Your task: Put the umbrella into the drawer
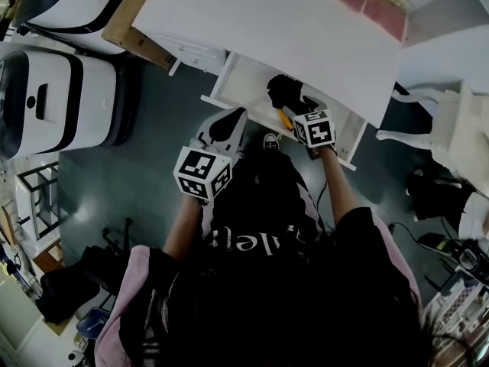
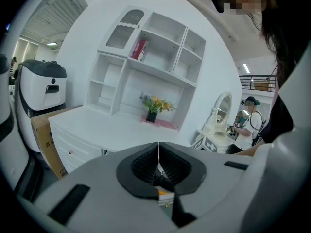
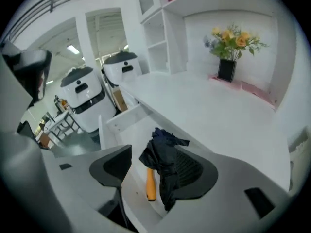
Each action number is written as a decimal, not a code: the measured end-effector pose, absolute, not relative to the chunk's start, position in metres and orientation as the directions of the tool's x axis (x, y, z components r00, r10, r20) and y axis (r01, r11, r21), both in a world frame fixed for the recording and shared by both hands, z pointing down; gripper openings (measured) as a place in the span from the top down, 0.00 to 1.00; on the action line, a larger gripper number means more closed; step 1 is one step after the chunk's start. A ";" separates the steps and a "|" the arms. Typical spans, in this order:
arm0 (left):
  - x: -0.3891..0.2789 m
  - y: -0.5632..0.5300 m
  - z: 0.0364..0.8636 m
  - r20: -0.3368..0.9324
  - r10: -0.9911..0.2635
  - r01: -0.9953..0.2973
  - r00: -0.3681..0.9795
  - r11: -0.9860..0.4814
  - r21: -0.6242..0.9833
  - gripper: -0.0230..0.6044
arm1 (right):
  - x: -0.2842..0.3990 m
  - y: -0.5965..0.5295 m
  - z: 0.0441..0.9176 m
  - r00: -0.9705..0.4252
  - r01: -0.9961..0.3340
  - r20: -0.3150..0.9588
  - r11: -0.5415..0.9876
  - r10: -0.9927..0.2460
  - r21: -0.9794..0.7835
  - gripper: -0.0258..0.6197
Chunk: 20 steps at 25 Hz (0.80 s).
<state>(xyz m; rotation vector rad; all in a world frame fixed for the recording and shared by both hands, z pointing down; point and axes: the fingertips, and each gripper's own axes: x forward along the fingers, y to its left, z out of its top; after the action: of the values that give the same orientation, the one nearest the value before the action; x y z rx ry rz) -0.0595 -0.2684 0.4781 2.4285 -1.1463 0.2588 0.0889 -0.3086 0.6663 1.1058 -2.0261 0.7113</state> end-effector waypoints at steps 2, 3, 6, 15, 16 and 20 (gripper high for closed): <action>-0.062 -0.266 0.472 0.335 -0.689 -0.766 0.643 -0.566 0.306 0.94 | 0.081 -0.306 0.639 -0.414 -0.877 0.736 0.450 -0.536 -0.166 0.52; -0.063 -0.264 0.469 0.327 -0.691 -0.765 0.644 -0.568 0.304 0.94 | 0.077 -0.304 0.625 -0.428 -0.881 0.707 0.436 -0.562 -0.187 0.52; -0.068 -0.260 0.457 0.303 -0.699 -0.762 0.647 -0.578 0.293 0.94 | 0.066 -0.295 0.587 -0.462 -0.880 0.630 0.411 -0.624 -0.238 0.52; -0.085 -0.237 0.430 0.224 -0.698 -0.731 0.680 -0.617 0.292 0.94 | 0.025 -0.253 0.496 -0.523 -0.850 0.439 0.412 -0.730 -0.329 0.52; -0.087 -0.233 0.428 0.219 -0.694 -0.725 0.685 -0.624 0.291 0.94 | 0.022 -0.248 0.489 -0.521 -0.850 0.422 0.407 -0.742 -0.335 0.52; -0.093 -0.216 0.421 0.200 -0.674 -0.699 0.711 -0.650 0.298 0.94 | 0.016 -0.225 0.460 -0.501 -0.854 0.359 0.381 -0.788 -0.355 0.52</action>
<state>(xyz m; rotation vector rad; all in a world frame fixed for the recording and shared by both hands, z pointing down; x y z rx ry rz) -0.0932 -0.2162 0.4210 2.5656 -1.0695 0.1005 0.0163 -0.2249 0.4596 1.4948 -2.5000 0.7646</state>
